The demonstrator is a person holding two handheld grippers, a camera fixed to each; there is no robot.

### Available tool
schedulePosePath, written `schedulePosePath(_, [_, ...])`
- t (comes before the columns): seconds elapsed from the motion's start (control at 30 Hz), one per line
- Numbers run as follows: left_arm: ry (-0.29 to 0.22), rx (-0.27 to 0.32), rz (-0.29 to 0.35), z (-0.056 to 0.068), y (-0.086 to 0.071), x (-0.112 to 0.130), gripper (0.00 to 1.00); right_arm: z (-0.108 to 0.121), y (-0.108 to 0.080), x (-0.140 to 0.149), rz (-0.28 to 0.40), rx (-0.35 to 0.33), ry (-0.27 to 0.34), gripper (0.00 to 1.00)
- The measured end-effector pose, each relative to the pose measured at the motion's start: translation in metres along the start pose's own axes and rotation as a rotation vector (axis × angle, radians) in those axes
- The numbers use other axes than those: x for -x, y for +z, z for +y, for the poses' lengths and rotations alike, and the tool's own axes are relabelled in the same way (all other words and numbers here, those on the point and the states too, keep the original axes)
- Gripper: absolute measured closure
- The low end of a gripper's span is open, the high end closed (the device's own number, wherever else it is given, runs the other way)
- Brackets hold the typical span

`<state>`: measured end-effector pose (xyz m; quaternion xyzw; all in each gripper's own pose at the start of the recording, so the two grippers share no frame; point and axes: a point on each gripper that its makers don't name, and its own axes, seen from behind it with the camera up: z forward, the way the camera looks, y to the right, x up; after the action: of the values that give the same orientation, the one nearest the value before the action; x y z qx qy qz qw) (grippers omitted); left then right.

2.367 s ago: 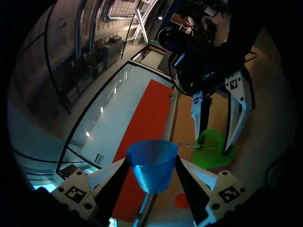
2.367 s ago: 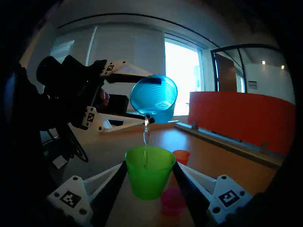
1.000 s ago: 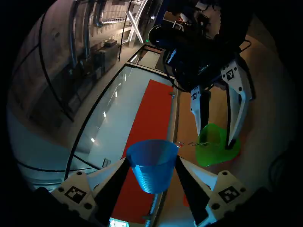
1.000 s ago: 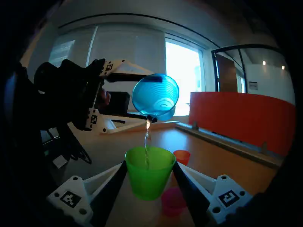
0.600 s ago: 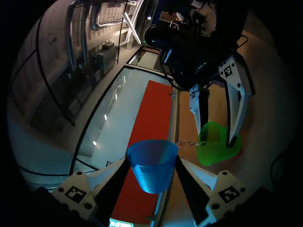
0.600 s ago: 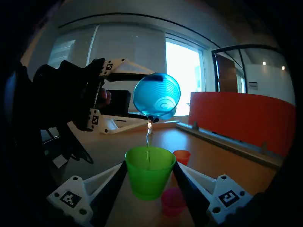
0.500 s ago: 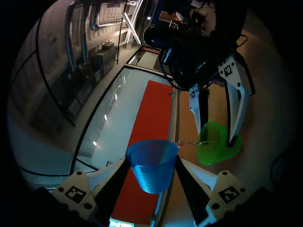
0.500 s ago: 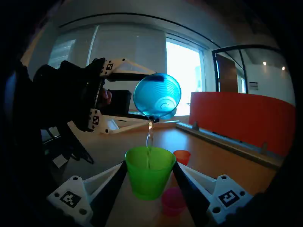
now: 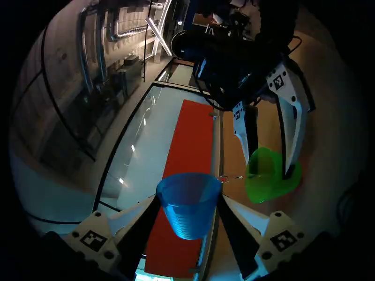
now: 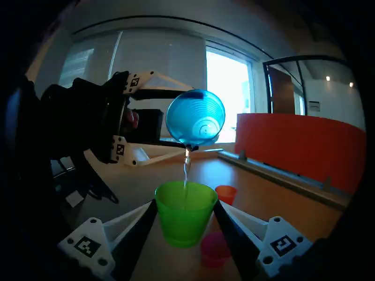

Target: Pour water

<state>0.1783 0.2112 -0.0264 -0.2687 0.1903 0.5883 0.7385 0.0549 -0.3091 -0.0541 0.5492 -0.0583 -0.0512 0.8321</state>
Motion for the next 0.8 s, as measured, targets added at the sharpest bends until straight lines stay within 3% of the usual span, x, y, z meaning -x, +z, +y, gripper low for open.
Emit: schedulePosePath(0.8, [0.094, -0.021, 0.005, -0.0014, -0.0006, -0.0037, 0.16, -0.0002, -0.0006, 0.0013, 0.000, 0.000, -0.003, 0.10])
